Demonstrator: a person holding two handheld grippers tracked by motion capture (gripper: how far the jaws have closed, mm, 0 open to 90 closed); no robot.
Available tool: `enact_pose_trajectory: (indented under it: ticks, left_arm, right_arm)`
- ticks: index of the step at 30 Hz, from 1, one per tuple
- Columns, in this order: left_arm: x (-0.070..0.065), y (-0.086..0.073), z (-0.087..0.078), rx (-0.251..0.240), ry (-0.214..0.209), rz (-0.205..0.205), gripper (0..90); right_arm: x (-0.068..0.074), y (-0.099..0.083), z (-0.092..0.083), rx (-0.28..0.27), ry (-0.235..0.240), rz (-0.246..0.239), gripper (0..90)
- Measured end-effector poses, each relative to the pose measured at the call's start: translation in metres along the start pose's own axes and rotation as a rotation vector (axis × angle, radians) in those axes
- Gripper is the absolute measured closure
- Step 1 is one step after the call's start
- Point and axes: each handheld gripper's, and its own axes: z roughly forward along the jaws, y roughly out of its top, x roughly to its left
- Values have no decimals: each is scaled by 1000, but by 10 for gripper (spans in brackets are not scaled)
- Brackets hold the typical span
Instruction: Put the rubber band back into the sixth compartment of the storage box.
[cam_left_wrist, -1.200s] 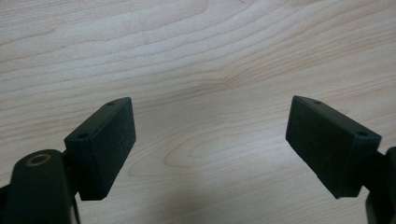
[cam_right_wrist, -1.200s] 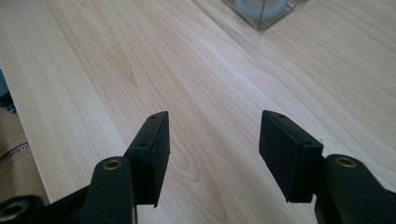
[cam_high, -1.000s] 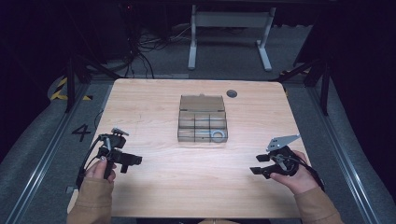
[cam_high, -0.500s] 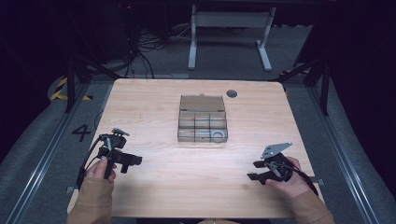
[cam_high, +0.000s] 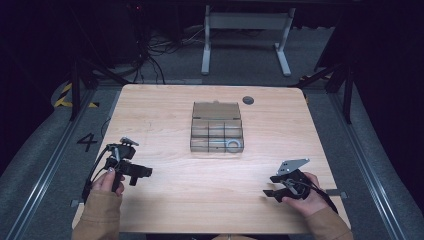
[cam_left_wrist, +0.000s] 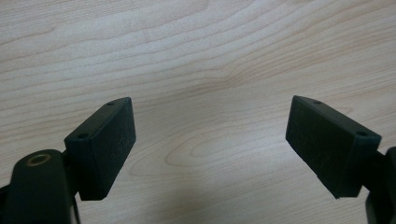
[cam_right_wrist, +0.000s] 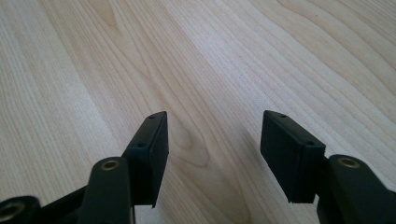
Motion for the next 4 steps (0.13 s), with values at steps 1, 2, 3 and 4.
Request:
enact_pose_trajectory:
  ticks: [1,2,3,4]
  left_arm:
    - [0,0,0,-1,0,5,166]
    - [0,0,0,-3,0,4,166]
    - [0,0,0,-3,0,4,166]
    - [1,0,0,-2,0,4,166]
  right_arm:
    - [0,0,0,-2,1,-1,423]
    - [-1,0,0,-6,-1,1,424]
    - [-1,0,0,-6,-1,1,424]
    - [-2,0,0,-15,-5,2,424]
